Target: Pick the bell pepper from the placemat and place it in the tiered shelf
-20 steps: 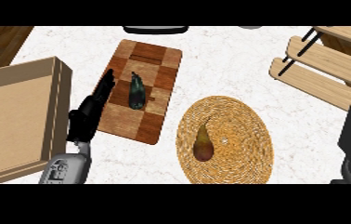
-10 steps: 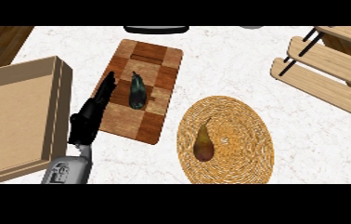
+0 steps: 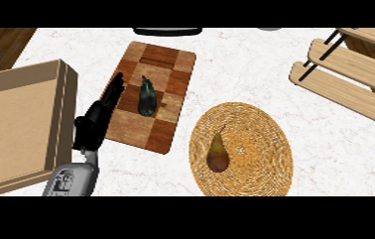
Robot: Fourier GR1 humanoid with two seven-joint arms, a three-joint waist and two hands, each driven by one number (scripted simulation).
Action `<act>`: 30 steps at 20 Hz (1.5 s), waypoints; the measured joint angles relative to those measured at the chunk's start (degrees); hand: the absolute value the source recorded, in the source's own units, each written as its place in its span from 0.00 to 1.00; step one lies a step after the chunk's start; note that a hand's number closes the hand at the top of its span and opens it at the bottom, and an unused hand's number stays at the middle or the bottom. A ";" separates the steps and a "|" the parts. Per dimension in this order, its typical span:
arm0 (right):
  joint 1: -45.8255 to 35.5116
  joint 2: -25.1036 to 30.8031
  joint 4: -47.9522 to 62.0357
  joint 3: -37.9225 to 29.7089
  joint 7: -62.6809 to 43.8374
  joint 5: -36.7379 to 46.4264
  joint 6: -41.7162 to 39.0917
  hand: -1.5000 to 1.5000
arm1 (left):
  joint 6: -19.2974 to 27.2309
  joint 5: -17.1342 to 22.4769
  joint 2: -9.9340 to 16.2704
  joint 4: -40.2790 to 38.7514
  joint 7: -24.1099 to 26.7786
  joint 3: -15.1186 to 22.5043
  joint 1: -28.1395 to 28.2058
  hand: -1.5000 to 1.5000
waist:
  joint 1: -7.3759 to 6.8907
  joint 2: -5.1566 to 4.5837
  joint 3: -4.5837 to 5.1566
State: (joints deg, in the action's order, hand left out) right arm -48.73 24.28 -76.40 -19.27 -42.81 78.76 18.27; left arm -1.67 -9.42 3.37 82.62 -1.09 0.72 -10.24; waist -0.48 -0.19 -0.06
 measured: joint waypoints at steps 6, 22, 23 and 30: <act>0.81 1.77 5.24 -3.91 6.91 -8.77 9.11 1.00 | -0.26 0.11 0.15 -0.70 0.74 -0.26 -0.12 0.50 | 0.04 0.05 0.02; 5.23 8.06 12.06 -7.08 -1.06 -4.68 12.11 0.00 | -0.38 0.02 0.38 0.81 -1.18 -0.42 0.04 0.50 | 0.35 0.21 0.08; 5.53 7.74 10.91 -7.13 -1.72 -5.14 11.98 0.00 | -0.48 0.15 0.53 0.15 -0.76 -0.74 -0.19 0.50 | 0.41 0.22 0.06; 7.64 6.65 4.92 -7.92 -1.00 -12.00 13.48 0.00 | -0.54 0.11 0.48 0.19 -0.76 -0.80 -0.42 0.50 | 0.49 0.26 0.07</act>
State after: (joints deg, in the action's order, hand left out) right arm -41.09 30.93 -71.48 -27.18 -43.80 66.76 31.75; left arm -2.21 -9.31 3.84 82.80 -1.85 -0.08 -10.66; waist 0.01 0.06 0.01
